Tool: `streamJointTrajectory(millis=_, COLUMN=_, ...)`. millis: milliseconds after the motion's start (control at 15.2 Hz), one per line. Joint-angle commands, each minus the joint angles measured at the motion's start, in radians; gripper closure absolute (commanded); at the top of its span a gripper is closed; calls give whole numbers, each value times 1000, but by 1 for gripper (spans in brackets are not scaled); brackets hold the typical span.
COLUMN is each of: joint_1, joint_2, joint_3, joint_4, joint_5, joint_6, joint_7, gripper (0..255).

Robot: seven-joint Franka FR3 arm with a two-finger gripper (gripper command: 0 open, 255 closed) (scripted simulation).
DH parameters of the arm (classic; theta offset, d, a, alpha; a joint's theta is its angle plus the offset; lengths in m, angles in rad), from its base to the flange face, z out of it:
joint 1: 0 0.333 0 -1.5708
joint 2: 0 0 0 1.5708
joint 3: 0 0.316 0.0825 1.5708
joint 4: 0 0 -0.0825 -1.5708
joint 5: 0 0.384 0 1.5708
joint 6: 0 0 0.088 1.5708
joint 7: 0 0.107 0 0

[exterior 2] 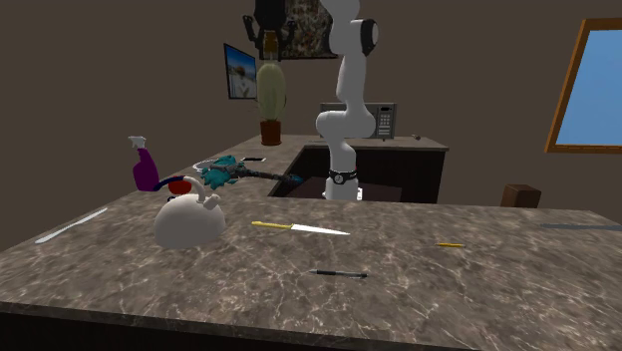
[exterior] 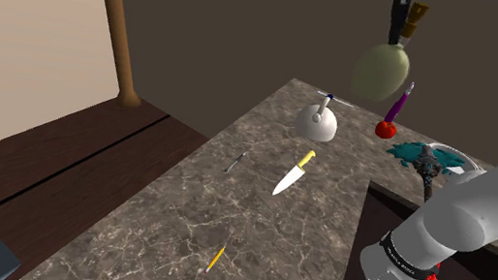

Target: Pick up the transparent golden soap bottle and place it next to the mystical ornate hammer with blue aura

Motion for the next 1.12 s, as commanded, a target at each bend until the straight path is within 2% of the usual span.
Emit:
streamJointTrajectory(millis=0, joint_1=-11, joint_2=-72, joint_3=-23, joint_4=-79, joint_5=-16, joint_6=16, joint_7=-34, gripper=255)
streamJointTrajectory(millis=528, joint_1=-51, joint_2=-280, joint_3=-120, joint_4=-247, joint_5=-108, joint_6=20, joint_7=-180, gripper=255)
streamJointTrajectory(millis=1056, joint_1=-91, joint_2=-444, joint_3=-232, joint_4=-340, joint_5=-234, joint_6=10, joint_7=-343, gripper=255)
